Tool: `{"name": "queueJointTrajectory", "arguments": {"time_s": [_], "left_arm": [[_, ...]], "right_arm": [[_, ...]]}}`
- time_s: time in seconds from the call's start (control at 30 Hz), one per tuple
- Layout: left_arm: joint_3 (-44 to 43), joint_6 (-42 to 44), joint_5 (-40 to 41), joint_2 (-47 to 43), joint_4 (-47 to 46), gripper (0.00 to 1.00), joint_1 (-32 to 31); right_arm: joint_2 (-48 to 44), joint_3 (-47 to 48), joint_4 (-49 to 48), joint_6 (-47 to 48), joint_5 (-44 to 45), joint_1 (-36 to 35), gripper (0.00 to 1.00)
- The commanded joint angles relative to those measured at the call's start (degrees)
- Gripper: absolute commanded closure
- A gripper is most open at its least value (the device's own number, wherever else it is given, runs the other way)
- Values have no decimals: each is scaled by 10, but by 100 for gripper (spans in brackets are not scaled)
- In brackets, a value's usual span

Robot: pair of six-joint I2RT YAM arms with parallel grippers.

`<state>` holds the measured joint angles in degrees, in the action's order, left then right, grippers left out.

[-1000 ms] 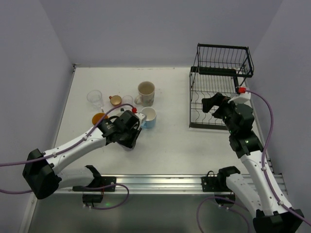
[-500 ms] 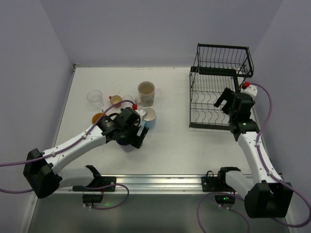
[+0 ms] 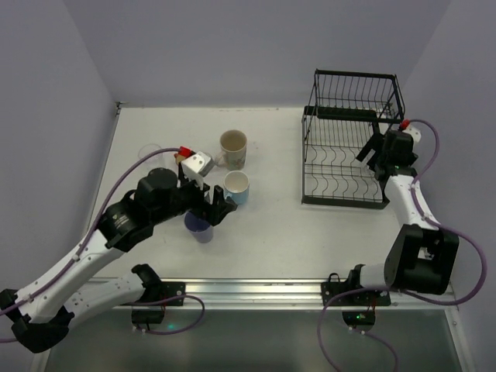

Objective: Unload the cups from the dish rack

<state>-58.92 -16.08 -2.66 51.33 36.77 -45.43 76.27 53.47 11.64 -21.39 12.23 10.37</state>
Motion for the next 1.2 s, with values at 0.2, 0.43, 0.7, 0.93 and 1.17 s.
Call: {"name": "queueJointTrajectory", "arguments": {"time_s": [0.2,0.43,0.7,0.93,1.17], "left_arm": [[118,53,-56,-112,-224,0,-2],[164,67,-25,-119,-243,0,-2],[173,68,-41,-125,-240,0,-2],[170,69,-43,-114,-239,0,-2],[167,68,-48,-109,-242,0,-1]], "right_arm": [[95,92,-22,19,0,7,1],[149,117,-12,41,44,7,1],[193,141,-7,61,46,6,12],[216,161,2,65,36,7,45],[137,73,-63,39,11,3,80]]}}
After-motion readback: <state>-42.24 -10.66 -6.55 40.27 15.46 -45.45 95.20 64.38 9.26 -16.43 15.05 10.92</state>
